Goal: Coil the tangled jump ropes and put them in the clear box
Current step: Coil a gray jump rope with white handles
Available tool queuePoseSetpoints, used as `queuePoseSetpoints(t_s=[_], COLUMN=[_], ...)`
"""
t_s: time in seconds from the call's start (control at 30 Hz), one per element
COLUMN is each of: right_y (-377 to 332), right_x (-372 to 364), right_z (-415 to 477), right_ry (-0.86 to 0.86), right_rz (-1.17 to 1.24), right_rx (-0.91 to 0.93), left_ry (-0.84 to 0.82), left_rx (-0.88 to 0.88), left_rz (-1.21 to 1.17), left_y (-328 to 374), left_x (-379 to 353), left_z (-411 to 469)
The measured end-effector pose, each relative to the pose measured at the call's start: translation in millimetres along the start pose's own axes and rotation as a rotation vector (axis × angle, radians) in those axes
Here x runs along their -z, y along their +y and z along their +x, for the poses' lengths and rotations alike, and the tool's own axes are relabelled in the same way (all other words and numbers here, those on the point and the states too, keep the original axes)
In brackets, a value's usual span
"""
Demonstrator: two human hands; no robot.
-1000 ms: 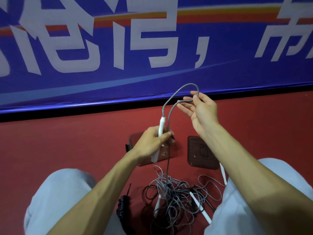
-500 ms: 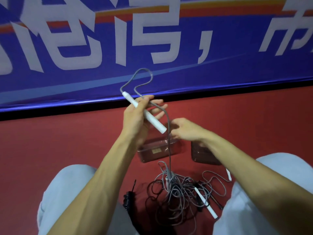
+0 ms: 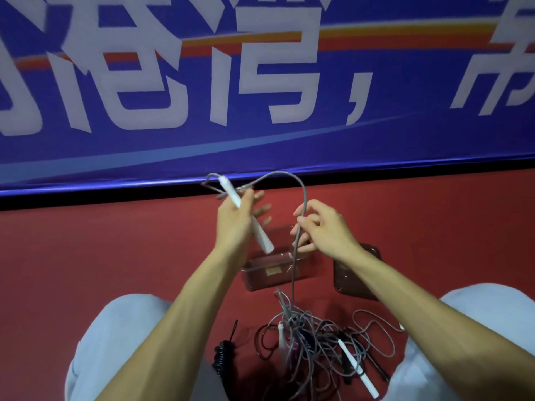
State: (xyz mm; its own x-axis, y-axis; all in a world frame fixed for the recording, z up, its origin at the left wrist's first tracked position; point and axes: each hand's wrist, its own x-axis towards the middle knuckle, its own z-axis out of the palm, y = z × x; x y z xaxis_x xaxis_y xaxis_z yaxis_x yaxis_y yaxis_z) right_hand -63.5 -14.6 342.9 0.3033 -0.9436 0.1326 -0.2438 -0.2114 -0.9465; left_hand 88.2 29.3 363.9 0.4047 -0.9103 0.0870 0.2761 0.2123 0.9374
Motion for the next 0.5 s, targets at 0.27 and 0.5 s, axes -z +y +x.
queuePoseSetpoints(t_s=[0.27,0.5], right_y=[-31,-39], right_x=[24,45], right_z=[0,2], right_ry=[0.199,0.279], right_rz=[0.359,0.673], right_rx=[0.168,0.124], left_ry=[-0.466,-0.667], left_rx=[0.023,0.048], left_rz=[0.8,0.837], left_y=[-27,-39], left_x=[-1,-7], left_z=[-8,-21])
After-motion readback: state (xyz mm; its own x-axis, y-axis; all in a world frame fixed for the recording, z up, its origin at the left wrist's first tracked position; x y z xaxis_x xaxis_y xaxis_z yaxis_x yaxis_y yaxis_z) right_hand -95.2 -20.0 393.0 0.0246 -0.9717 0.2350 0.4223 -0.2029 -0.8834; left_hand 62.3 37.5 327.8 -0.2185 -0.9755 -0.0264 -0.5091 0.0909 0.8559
